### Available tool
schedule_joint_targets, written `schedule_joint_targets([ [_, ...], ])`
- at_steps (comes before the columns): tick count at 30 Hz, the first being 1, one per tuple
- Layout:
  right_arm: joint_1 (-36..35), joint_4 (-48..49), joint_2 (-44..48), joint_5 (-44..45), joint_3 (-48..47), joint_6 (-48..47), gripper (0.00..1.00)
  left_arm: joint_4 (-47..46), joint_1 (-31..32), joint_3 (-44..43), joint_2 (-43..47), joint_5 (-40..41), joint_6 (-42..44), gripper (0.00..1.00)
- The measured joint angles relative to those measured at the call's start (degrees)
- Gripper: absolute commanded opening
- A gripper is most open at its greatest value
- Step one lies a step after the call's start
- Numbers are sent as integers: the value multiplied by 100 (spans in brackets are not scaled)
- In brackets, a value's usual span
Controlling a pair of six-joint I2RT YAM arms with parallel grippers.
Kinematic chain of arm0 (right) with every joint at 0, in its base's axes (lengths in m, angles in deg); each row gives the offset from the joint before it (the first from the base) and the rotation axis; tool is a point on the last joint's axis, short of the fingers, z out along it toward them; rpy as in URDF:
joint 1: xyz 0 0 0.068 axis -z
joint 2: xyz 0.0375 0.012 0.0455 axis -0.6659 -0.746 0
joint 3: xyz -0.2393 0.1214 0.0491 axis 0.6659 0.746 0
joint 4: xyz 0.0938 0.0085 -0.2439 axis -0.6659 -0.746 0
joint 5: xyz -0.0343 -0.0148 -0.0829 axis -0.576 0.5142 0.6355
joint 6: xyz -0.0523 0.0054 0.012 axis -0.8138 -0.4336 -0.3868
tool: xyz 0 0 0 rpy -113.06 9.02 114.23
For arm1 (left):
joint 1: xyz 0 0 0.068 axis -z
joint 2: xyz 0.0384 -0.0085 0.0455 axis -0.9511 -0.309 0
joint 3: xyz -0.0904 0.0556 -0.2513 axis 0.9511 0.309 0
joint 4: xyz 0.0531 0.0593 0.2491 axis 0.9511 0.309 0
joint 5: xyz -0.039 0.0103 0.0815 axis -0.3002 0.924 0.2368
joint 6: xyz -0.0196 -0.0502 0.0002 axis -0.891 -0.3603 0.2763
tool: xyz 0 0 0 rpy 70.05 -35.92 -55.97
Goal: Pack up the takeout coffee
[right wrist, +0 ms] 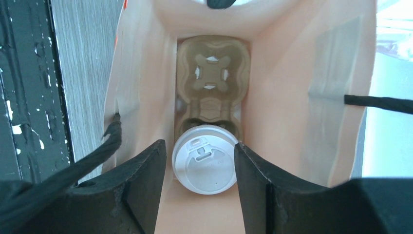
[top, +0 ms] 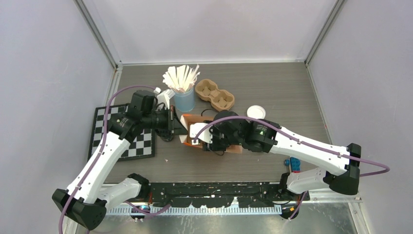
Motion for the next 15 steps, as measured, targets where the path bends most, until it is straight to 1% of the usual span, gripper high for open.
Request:
schedule_joint_targets([
  [8, 26, 15, -155, -37, -317, 146, 58, 393, 0, -387, -197, 0, -94, 0],
  [12, 94, 116, -302, 125, -372, 474, 59, 527, 0, -415, -197, 2, -105, 0],
  [15, 168, 103, -481, 284, -581, 715, 58, 632, 0, -455, -199, 2, -109, 0],
])
